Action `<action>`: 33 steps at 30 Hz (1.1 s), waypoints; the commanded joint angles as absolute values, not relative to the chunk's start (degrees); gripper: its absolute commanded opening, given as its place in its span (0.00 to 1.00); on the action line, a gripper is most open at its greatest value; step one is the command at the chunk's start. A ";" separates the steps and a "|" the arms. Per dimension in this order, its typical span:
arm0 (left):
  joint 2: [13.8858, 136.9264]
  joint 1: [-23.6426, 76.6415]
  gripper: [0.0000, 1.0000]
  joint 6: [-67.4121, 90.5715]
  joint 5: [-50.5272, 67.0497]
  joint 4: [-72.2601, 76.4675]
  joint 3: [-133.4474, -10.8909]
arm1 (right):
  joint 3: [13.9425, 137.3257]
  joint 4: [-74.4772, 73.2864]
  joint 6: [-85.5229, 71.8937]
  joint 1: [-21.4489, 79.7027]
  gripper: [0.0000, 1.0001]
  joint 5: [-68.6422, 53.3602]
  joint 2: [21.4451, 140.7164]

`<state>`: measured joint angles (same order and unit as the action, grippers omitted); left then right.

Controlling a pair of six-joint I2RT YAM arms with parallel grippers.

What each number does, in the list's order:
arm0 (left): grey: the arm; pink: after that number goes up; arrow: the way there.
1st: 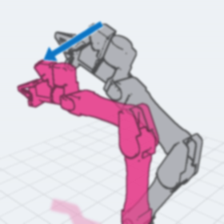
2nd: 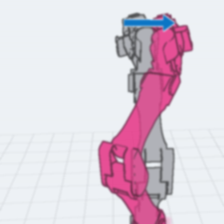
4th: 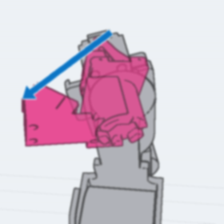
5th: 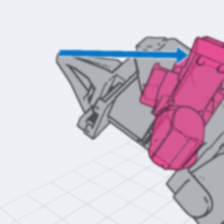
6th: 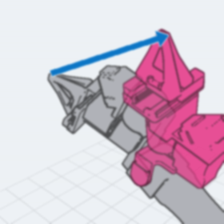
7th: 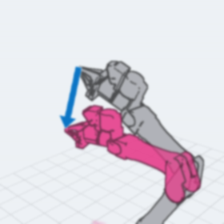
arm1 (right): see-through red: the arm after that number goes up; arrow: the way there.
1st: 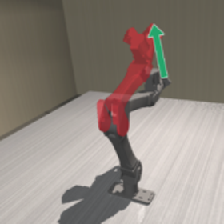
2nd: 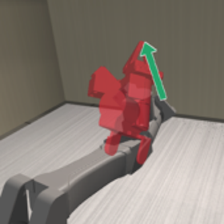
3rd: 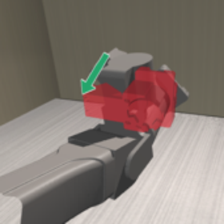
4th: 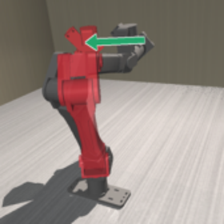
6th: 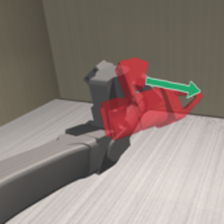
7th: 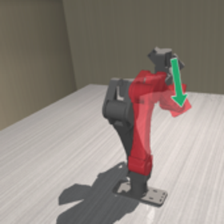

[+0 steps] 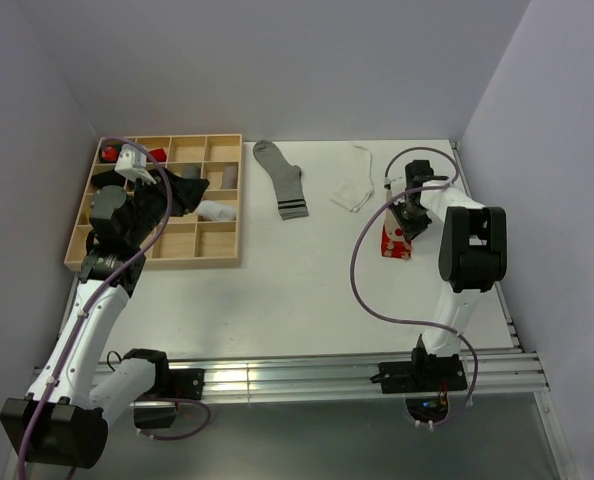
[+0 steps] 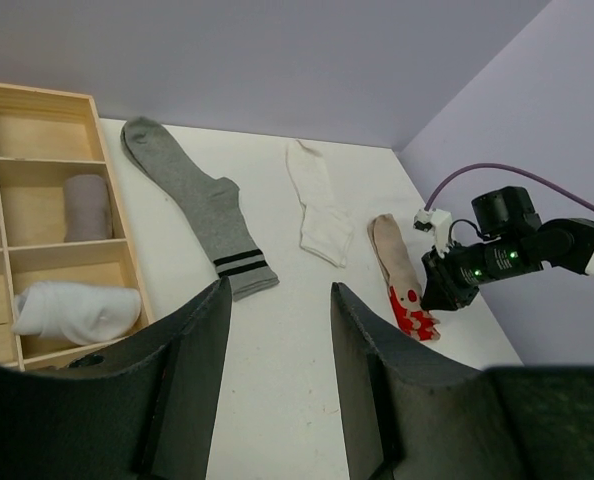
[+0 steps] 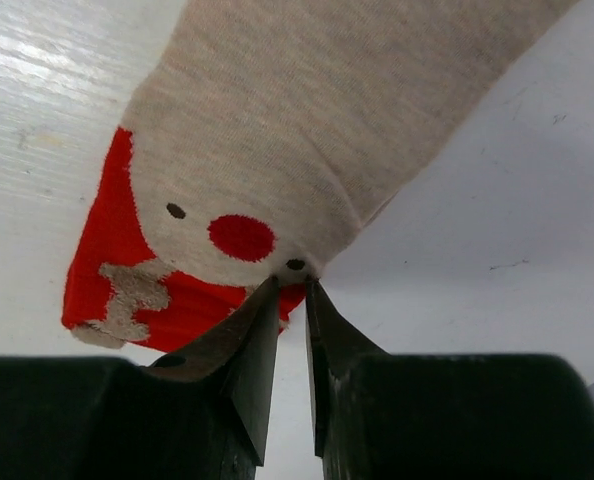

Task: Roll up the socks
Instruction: Move the sock to the center of the board.

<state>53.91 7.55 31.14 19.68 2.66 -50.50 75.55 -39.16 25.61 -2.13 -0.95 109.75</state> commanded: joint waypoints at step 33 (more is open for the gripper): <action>53.70 8.88 0.50 30.15 19.34 2.81 -53.17 | 78.12 -53.08 17.32 26.89 0.22 -10.44 111.00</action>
